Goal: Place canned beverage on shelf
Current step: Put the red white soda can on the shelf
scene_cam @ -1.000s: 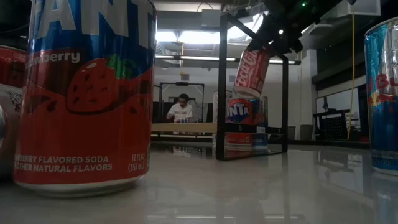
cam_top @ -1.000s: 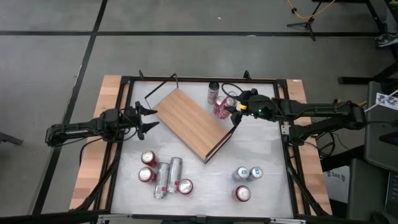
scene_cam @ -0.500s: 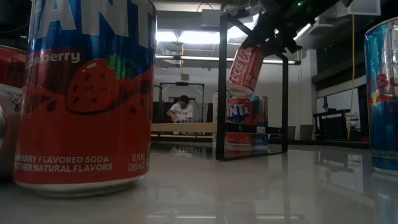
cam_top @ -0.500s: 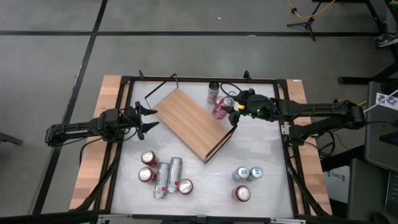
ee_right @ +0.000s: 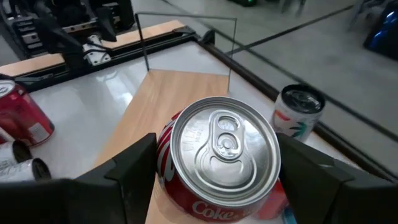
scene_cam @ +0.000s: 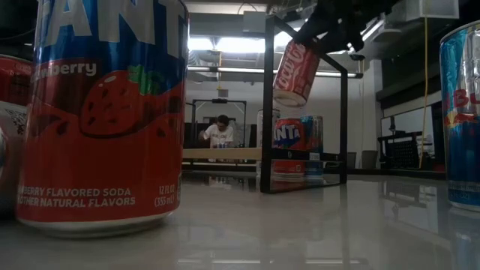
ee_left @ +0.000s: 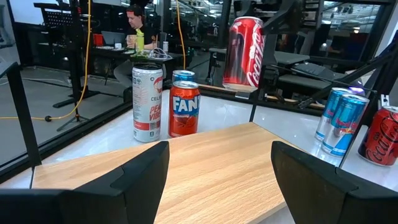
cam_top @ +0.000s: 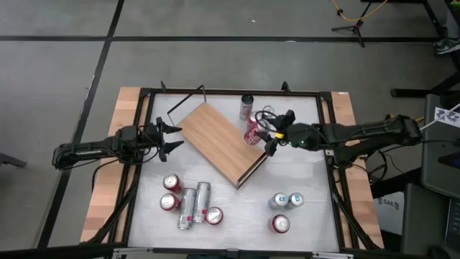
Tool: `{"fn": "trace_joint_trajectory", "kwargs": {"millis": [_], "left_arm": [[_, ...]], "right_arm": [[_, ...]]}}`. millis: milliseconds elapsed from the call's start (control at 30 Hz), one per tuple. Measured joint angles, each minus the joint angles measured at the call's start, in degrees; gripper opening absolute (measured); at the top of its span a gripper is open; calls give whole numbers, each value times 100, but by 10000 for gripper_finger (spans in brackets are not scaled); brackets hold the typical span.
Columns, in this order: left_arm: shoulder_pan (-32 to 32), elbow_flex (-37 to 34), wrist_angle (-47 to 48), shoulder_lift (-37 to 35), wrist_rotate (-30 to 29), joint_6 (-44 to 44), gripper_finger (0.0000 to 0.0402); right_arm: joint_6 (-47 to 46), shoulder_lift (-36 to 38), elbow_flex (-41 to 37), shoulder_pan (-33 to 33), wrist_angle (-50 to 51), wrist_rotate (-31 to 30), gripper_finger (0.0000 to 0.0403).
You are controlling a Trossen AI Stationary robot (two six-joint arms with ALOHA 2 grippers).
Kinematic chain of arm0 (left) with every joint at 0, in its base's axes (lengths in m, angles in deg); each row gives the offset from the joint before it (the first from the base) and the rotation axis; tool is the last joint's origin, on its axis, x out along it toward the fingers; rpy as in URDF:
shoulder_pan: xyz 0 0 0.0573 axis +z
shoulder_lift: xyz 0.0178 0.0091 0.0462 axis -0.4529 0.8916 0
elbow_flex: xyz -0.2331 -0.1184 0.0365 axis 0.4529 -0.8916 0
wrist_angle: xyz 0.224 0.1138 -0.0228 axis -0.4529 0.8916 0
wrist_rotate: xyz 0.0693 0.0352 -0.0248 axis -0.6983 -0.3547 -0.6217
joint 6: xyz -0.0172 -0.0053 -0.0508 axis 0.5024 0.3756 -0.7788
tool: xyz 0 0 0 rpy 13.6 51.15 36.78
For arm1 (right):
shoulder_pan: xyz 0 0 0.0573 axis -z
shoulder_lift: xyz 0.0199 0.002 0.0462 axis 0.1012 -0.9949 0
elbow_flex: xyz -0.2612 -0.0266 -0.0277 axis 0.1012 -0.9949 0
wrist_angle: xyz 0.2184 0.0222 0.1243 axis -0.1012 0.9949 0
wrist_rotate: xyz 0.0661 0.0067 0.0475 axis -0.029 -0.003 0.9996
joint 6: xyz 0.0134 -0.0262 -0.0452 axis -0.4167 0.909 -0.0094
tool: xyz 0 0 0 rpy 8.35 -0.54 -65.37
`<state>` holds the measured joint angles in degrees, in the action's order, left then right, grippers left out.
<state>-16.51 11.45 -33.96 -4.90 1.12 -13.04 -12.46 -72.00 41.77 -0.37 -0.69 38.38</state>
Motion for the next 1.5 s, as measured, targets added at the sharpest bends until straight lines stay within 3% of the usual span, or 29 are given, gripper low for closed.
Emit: {"fn": "trace_joint_trajectory", "kwargs": {"millis": [267, 767, 1333, 1500], "left_arm": [[1, 0, 1, -2, 0, 0, 276], [0, 0, -272, -1, -77, -36, 276], [0, 0, -1056, 2, -356, -46, 276], [-2, 0, -1492, 332, -393, -179, 276]], "right_arm": [[-3, -27, 0, -444, -17, -659, 275], [-3, -901, 0, -430, -8, -503, 275], [-1, -929, 0, -428, 31, -61, 275], [-4, -984, 0, -357, 37, 6, 275]]}}
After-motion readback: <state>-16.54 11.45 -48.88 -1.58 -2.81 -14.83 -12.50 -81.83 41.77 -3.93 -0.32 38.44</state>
